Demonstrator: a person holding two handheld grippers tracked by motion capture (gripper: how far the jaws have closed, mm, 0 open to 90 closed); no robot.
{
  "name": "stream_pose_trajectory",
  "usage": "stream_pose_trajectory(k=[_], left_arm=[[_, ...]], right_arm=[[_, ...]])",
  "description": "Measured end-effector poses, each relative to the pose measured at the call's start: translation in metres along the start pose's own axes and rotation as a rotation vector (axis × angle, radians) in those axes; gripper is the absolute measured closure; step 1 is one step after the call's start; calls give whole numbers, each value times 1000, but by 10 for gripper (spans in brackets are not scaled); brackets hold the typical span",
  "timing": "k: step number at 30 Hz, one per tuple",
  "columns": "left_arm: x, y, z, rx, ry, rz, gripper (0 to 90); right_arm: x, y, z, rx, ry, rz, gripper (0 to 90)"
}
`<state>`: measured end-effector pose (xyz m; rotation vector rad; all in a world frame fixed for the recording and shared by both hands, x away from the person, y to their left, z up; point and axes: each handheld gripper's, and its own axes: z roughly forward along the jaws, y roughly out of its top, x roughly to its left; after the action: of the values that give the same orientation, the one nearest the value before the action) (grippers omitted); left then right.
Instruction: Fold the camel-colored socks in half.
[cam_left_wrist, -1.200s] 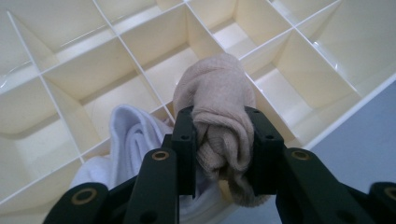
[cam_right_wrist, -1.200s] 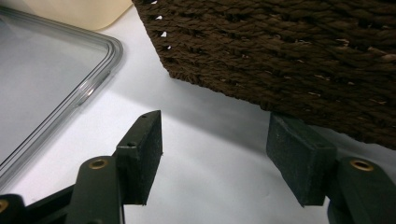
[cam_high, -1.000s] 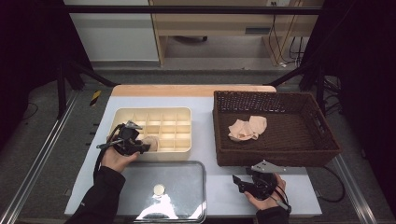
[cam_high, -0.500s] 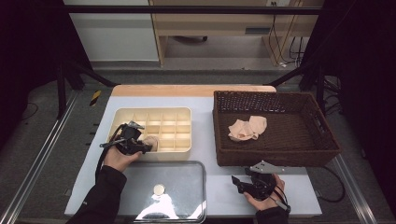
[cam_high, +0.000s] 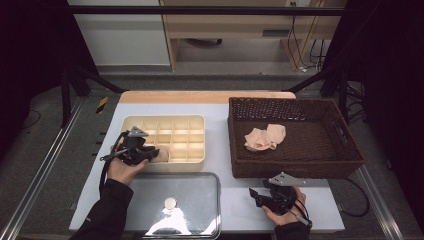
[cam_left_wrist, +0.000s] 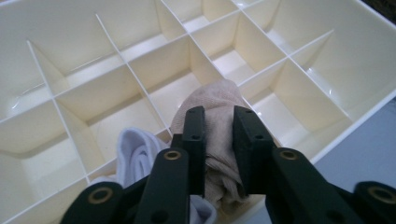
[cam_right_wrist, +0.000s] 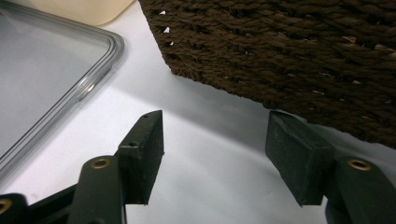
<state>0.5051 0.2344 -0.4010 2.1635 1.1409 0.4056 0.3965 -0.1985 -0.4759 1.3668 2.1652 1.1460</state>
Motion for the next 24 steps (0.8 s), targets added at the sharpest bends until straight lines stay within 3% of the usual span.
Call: stream_pose_trajectory(k=[8,10,13,16,19,24], left_arm=[[-6,-7,19,92,-6,27,789],[-4,-8,19,87,-16,10,783],[-4,-8,16,67,5,14,732],[-4,-7,7,-5,17,5,687],[-6,-7,7,-35,40,3,693],[-8,-6,18,-30,69,12,785]], right_arm=[[1,0,1,11,-1,-4,397],[1,0,1,12,1,-3,397],[1,0,1,12,1,-3,396],[1,0,0,6,1,-3,404],[1,1,0,2,3,-8,429],[2,2,-2,1,3,-25,538]])
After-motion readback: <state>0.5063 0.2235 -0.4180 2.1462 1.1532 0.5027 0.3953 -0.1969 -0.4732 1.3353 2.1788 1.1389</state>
